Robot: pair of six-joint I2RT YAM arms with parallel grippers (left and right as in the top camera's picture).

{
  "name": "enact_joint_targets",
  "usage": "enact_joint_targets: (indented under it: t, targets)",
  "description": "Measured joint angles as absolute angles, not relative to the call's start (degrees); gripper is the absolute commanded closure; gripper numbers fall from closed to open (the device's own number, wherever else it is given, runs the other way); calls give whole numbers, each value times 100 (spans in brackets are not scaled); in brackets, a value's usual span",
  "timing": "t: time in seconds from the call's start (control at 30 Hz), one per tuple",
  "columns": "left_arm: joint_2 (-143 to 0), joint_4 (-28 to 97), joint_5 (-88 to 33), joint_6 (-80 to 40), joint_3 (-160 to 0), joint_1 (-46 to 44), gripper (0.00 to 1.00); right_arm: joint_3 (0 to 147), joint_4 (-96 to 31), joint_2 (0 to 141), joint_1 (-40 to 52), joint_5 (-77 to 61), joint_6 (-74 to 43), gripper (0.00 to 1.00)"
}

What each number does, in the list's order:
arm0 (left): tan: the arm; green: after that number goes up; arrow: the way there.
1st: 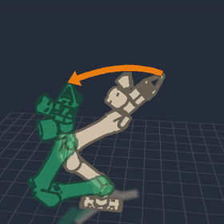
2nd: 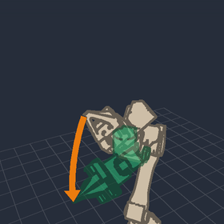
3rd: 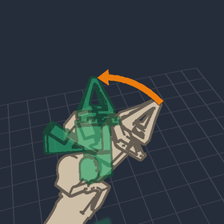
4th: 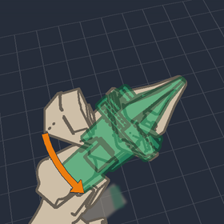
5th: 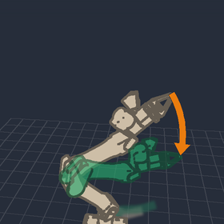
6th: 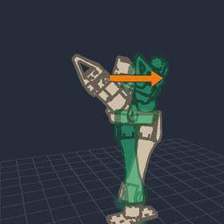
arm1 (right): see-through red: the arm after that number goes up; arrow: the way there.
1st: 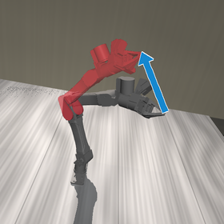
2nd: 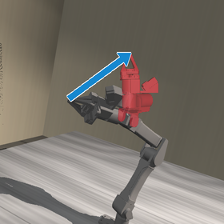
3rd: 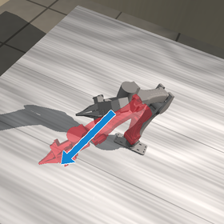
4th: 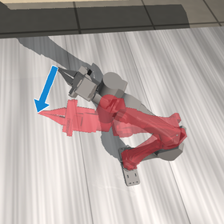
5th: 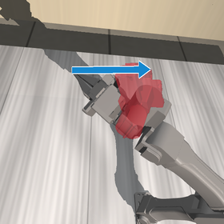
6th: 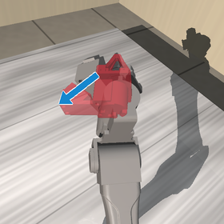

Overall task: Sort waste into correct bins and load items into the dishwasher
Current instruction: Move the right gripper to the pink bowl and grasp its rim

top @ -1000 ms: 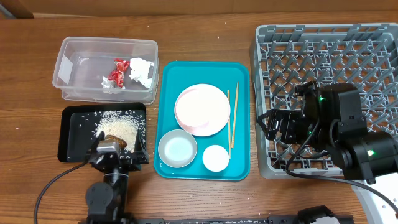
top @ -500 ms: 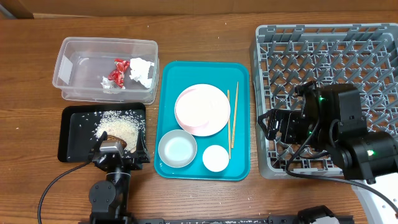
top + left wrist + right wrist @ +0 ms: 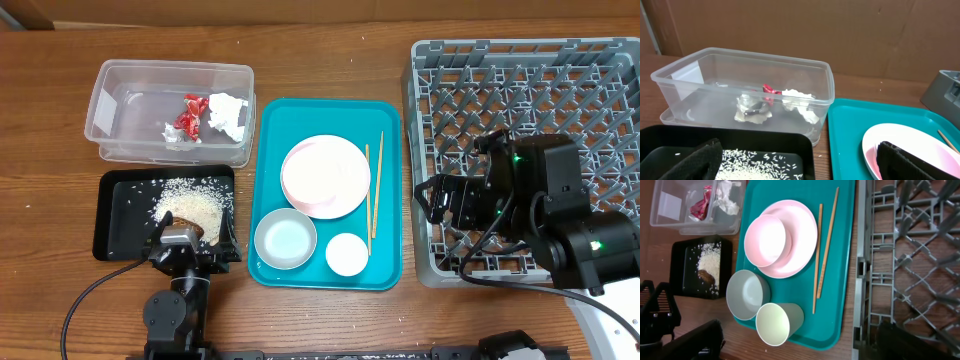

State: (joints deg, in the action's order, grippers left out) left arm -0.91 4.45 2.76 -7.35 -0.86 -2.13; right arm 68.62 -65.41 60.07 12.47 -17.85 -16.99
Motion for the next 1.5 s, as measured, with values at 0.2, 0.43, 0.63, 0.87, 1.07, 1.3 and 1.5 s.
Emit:
enact_joint_targets:
  t: [0.2, 0.43, 0.63, 0.87, 1.07, 1.3, 1.5]
  targets:
    - [-91, 445, 276, -735, -82, -213, 0, 6862, -6077, 6007, 1310, -2517, -1678, 7]
    - [-91, 445, 276, -733, -71, -213, 0, 6845, -6670, 6173, 2888, -2298, -1745, 16]
    - [-91, 445, 276, -735, -69, -213, 0, 6692, -6770, 6598, 4521, -886, -2589, 23]
    - [-91, 445, 276, -735, -67, -213, 0, 6619, -6278, 7432, 4768, -224, -3111, 33]
    - [-91, 445, 276, -735, -67, -213, 0, 6591, -5653, 8047, 4768, -102, -3199, 33]
    - [-91, 445, 276, -735, -67, -213, 0, 6582, -4630, 8329, 4703, -86, -3151, 33]
    - [-91, 445, 276, -735, -67, -213, 0, 6580, -4066, 8943, 3983, -228, -3146, 36]
